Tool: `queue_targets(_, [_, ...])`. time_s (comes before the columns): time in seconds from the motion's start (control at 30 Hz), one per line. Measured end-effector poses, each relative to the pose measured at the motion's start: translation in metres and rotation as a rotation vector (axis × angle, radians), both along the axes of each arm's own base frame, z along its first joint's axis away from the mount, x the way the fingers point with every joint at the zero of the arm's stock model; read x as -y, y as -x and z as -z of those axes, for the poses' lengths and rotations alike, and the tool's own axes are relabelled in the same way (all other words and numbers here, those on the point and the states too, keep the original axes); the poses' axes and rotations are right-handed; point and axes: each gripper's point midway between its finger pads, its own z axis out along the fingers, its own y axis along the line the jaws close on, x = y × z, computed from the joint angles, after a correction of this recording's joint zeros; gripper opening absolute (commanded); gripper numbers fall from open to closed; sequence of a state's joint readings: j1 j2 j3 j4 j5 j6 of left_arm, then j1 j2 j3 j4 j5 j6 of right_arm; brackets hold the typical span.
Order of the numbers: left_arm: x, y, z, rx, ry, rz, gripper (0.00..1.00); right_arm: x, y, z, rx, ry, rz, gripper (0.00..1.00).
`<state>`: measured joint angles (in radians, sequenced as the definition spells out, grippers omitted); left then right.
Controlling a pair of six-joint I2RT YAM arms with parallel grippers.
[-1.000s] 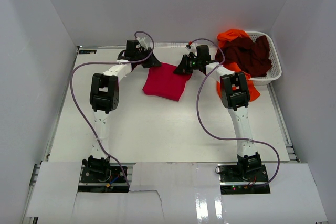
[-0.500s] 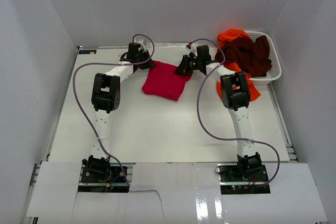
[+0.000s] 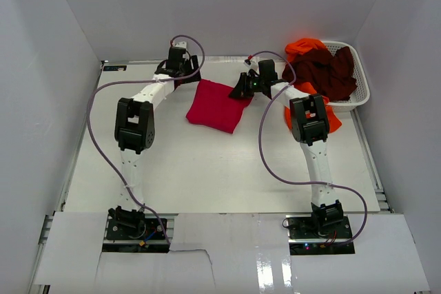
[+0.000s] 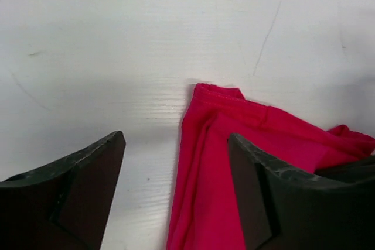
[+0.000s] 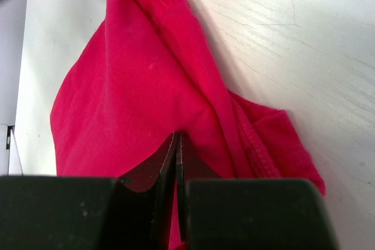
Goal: Fold and stack the t-shirts
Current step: Put the neatly folded tshirt into the corner of the board with the left arm
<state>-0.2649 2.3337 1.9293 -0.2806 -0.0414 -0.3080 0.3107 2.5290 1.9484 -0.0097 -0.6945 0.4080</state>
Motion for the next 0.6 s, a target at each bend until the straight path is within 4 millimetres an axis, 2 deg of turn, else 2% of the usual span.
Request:
queue_targets(0.07, [-0.002, 0.004, -0.022, 0.027, -0.007, 0.008, 0.9, 0.0, 0.0, -0.001, -0.003, 0.0, 0.0, 0.1])
queue_targets(0.13, [-0.004, 0.006, -0.039, 0.052, -0.009, 0.02, 0.91, 0.0, 0.001, -0.002, -0.012, 0.002, 0.001, 0.23])
queue_targets(0.2, [-0.002, 0.009, -0.046, 0.059, -0.002, 0.051, 0.91, -0.001, 0.002, -0.006, -0.022, -0.001, -0.003, 0.39])
queue_targets(0.27, [0.0, 0.015, -0.037, 0.041, -0.001, 0.087, 0.91, -0.001, 0.005, -0.014, -0.028, -0.002, -0.007, 0.46])
queue_targets(0.33, [0.003, 0.026, -0.018, -0.006, 0.0, 0.127, 0.91, 0.0, 0.008, -0.027, -0.027, -0.001, -0.007, 0.5])
queue_targets(0.4, [0.005, 0.041, 0.002, -0.062, 0.004, 0.161, 0.91, 0.002, 0.011, -0.046, -0.011, 0.0, -0.004, 0.51])
queue_targets(0.47, [0.008, 0.053, 0.018, -0.111, 0.005, 0.193, 0.91, 0.006, 0.018, -0.075, 0.022, 0.003, 0.002, 0.51])
queue_targets(0.6, [0.018, 0.061, 0.026, -0.131, 0.002, 0.239, 0.91, 0.015, 0.035, -0.148, 0.142, -0.002, 0.008, 0.51])
